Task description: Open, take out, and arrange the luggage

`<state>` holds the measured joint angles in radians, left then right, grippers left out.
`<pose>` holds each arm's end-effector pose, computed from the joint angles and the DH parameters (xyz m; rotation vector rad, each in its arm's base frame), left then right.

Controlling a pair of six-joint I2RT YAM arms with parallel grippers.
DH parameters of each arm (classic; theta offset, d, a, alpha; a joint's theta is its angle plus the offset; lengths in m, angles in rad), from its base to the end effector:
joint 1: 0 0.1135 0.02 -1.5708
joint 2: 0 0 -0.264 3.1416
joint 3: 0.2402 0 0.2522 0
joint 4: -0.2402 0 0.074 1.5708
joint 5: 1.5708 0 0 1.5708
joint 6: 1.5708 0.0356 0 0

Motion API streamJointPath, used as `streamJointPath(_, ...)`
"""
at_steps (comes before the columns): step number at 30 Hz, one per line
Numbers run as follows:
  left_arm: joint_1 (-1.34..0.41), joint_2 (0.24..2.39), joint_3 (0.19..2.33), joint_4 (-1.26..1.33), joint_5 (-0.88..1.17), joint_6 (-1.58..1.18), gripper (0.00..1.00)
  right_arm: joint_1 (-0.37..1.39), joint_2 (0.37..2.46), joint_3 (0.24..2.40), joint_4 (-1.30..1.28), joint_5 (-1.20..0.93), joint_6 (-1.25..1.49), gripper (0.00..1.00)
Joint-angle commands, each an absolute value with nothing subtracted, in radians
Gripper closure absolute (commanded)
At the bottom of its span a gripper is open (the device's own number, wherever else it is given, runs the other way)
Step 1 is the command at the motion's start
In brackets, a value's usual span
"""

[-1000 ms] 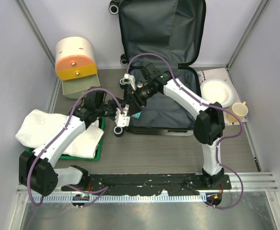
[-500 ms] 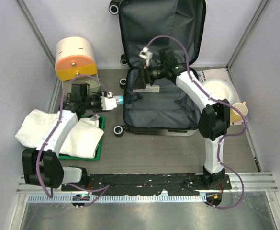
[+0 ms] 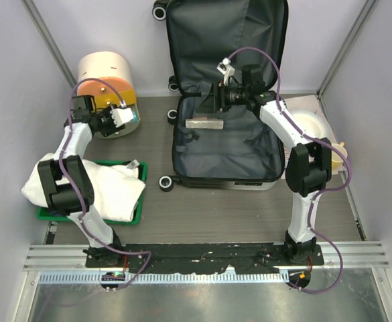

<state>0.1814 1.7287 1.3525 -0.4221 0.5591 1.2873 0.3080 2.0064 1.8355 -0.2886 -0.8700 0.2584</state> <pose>0.3812 0.0507 0.2654 1.3811 1.7463 0.1314 0.4395 0.1684 0.3273 -0.6223 1.9720 1.2312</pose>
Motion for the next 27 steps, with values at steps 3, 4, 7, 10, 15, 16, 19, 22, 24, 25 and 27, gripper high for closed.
streamJointPath(3,0.198,1.862,1.549,-0.350,0.528,1.316,1.00,0.314,1.911,1.822,-0.252,-0.888,0.245,0.25)
streamJointPath(4,0.201,1.891,1.563,-0.339,0.525,1.312,1.00,0.314,1.907,1.813,-0.253,-0.887,0.238,0.25)
streamJointPath(7,0.202,1.940,1.617,-0.350,0.523,1.330,0.94,0.313,1.891,1.795,-0.256,-0.876,0.223,0.25)
streamJointPath(10,0.203,1.951,1.635,-0.371,0.537,1.374,0.66,0.314,1.887,1.795,-0.274,-0.871,0.204,0.25)
streamJointPath(15,0.209,1.919,1.586,-0.319,0.543,1.365,0.35,0.314,1.881,1.792,-0.282,-0.862,0.186,0.25)
streamJointPath(16,0.210,1.914,1.588,-0.311,0.543,1.326,0.31,0.313,1.879,1.789,-0.284,-0.862,0.189,0.25)
streamJointPath(19,0.215,1.899,1.595,-0.318,0.537,1.277,0.27,0.314,1.882,1.787,-0.282,-0.865,0.190,0.25)
streamJointPath(22,0.219,1.853,1.576,-0.344,0.561,1.241,0.46,0.314,1.887,1.789,-0.282,-0.867,0.192,0.25)
streamJointPath(24,0.224,1.803,1.548,-0.367,0.594,1.230,0.53,0.314,1.887,1.786,-0.281,-0.867,0.193,0.25)
streamJointPath(25,0.222,1.787,1.513,-0.370,0.601,1.220,0.59,0.314,1.887,1.784,-0.281,-0.867,0.192,0.25)
streamJointPath(27,0.224,1.752,1.483,-0.391,0.614,1.187,0.64,0.314,1.885,1.778,-0.279,-0.870,0.193,0.25)
